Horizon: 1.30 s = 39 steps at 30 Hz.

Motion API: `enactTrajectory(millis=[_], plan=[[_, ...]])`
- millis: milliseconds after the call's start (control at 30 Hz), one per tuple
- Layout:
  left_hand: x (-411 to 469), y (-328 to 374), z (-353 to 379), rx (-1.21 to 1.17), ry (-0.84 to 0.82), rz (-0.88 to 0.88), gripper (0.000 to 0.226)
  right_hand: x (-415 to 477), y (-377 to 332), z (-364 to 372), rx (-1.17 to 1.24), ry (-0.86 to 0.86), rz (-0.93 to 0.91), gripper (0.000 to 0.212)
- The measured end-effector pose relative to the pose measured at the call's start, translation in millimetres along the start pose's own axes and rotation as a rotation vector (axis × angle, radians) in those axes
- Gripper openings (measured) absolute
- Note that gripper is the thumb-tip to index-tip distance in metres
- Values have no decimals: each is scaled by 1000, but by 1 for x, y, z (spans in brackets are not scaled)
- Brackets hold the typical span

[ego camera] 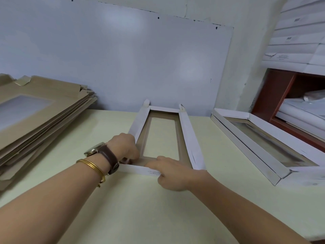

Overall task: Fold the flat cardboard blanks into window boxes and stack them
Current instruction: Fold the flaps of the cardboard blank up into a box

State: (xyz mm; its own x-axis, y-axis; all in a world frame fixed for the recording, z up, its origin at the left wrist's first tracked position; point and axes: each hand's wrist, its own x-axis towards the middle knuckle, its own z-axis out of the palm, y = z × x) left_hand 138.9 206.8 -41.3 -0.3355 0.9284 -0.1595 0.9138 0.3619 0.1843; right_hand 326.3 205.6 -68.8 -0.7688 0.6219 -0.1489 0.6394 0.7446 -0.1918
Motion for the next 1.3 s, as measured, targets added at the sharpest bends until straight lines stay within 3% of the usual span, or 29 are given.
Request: enactTrajectory(millis=[267,567,700,933,1067,1300], plan=[[0,7,3,128,19,13,9,0,0,0,-4,-10,18,43],[0,5,6,135,65,26,18,-1,-2,1,8,-12,16,33],[0,4,4,119,68,26,17,-2,-3,-1,10,-16,18,38],[1,-4,-1,3,-38,24,18,-2,-3,-2,-2,-17,24,36],[-1,-8,-7,-69,-87,1,6,-3,-4,-3,-2,-9,18,39],[-5,-8,-16,-160,-221,9,21,-1,-3,-3,4,-5,12,39]])
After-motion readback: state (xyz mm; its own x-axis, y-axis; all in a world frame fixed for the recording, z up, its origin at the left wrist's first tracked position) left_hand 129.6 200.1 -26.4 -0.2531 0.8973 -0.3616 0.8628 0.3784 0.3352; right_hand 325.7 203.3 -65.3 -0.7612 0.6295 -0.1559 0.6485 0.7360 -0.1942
